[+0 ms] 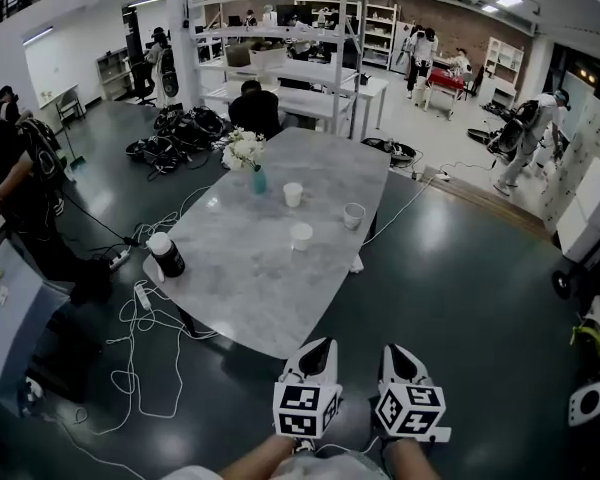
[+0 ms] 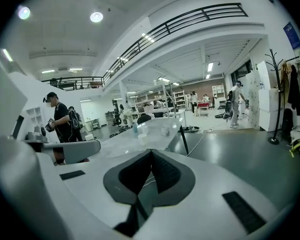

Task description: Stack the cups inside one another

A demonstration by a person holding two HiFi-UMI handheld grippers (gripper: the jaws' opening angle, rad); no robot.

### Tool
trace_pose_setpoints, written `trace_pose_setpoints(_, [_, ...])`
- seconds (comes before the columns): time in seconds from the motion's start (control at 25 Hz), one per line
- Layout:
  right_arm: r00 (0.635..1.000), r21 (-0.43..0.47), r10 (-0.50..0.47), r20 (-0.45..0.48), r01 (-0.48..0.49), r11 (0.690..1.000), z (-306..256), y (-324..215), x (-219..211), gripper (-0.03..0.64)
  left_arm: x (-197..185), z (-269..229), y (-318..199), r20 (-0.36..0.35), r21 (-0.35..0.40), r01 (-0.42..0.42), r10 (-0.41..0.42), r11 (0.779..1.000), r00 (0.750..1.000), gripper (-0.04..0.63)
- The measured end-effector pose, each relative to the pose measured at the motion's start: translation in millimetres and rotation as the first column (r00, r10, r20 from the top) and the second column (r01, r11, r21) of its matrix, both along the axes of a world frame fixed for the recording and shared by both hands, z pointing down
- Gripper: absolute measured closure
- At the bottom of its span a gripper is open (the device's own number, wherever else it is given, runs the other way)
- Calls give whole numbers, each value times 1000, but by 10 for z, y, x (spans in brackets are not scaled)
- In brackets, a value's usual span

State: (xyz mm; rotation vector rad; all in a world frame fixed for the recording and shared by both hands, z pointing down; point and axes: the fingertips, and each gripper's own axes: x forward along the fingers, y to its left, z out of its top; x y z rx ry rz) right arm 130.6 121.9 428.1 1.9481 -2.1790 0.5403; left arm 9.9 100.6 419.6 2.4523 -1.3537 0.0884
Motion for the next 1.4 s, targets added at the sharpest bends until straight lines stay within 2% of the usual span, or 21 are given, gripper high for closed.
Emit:
trace_pose_setpoints(0.56, [1000, -8, -8, 15, 8, 1000, 113, -422, 95, 609, -4, 100, -338, 32, -17, 36, -35, 999, 999, 600])
trace_pose_setpoints(0.84, [999, -3, -30, 26, 30, 1000, 194, -900, 319, 609, 96, 145, -738, 39, -16, 87, -87, 996, 995, 600])
trace_pose_setpoints(1.08, [998, 27, -63, 21, 63, 998, 100, -1487, 615, 609, 352, 140, -1252, 56, -15, 126, -125, 992, 991, 600])
trace_pose_setpoints(1.4, [993, 10, -116, 24, 116, 993, 49, -2236, 1065, 609, 770, 122, -1959, 71, -33, 188, -186, 982, 980, 600])
